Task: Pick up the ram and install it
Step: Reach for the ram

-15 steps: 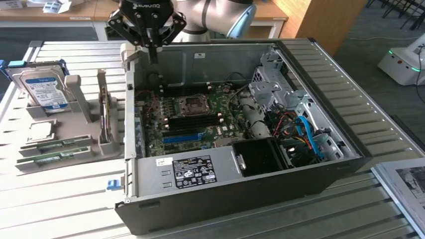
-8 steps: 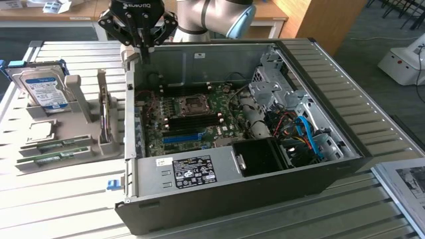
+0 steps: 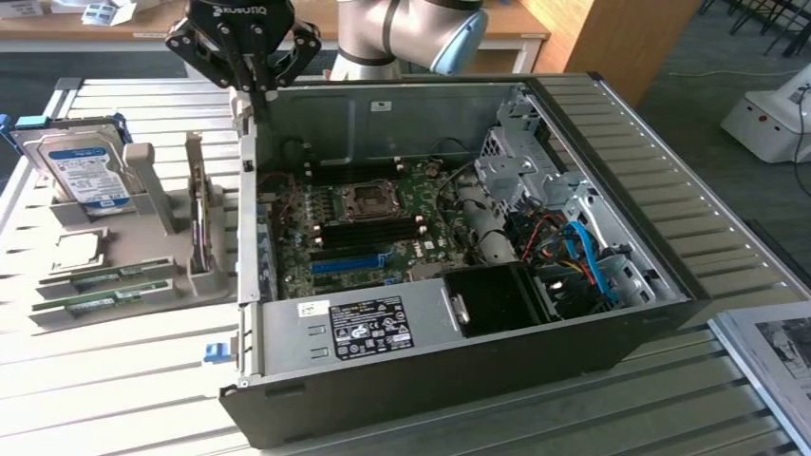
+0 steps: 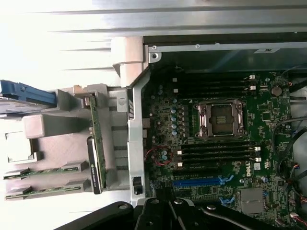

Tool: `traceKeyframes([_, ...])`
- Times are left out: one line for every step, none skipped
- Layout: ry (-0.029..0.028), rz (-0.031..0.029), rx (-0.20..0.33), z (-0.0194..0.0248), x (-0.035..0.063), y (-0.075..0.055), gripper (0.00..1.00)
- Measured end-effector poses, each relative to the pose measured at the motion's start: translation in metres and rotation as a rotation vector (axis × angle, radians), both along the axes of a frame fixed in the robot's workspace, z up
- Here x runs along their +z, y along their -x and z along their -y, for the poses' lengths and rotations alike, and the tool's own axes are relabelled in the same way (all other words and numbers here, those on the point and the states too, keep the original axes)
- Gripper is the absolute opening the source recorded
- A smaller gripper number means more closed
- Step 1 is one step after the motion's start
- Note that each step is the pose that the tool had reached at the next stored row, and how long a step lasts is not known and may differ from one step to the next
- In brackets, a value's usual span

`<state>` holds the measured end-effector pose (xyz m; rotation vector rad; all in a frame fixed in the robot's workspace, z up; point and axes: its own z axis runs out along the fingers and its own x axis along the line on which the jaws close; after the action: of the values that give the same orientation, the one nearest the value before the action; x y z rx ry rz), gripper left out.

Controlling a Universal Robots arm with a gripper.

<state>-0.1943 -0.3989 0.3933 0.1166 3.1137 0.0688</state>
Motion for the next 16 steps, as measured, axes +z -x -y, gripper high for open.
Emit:
traceKeyframes([0.0000, 0.0000, 0.000, 0.0000, 0.0000, 0.002, 0.10])
traceKeyframes([0.0000, 0.0000, 0.000, 0.0000, 0.0000, 0.004, 0.10])
traceKeyframes([0.0000, 0.0000, 0.000, 0.0000, 0.0000, 0.006, 0.10])
traceKeyframes([0.0001, -0.0001, 0.000, 0.0000, 0.0000, 0.008, 0.10])
traceKeyframes([0.0000, 0.0000, 0.000, 0.0000, 0.0000, 0.011, 0.10])
traceKeyframes([-0.0001, 0.0001, 0.000, 0.0000, 0.0000, 0.013, 0.10])
traceKeyframes([0.0000, 0.0000, 0.000, 0.0000, 0.0000, 0.015, 0.10])
traceKeyframes([0.0000, 0.0000, 0.000, 0.0000, 0.0000, 0.018, 0.10])
traceKeyframes([0.0000, 0.0000, 0.000, 0.0000, 0.0000, 0.020, 0.10])
traceKeyframes([-0.0001, 0.0001, 0.000, 0.0000, -0.0001, 0.021, 0.10])
traceKeyframes([-0.0001, 0.0001, 0.000, 0.0000, -0.0001, 0.023, 0.10])
traceKeyframes([0.0000, 0.0000, 0.000, 0.0000, 0.0000, 0.025, 0.10])
traceKeyframes([0.0000, 0.0000, 0.000, 0.0000, 0.0000, 0.027, 0.10])
traceKeyframes([0.0000, 0.0000, 0.000, 0.0000, 0.0000, 0.029, 0.10])
traceKeyframes([0.0000, 0.0000, 0.000, 0.0000, 0.0000, 0.031, 0.10])
traceKeyframes([0.0000, 0.0001, 0.000, 0.0000, 0.0000, 0.033, 0.10])
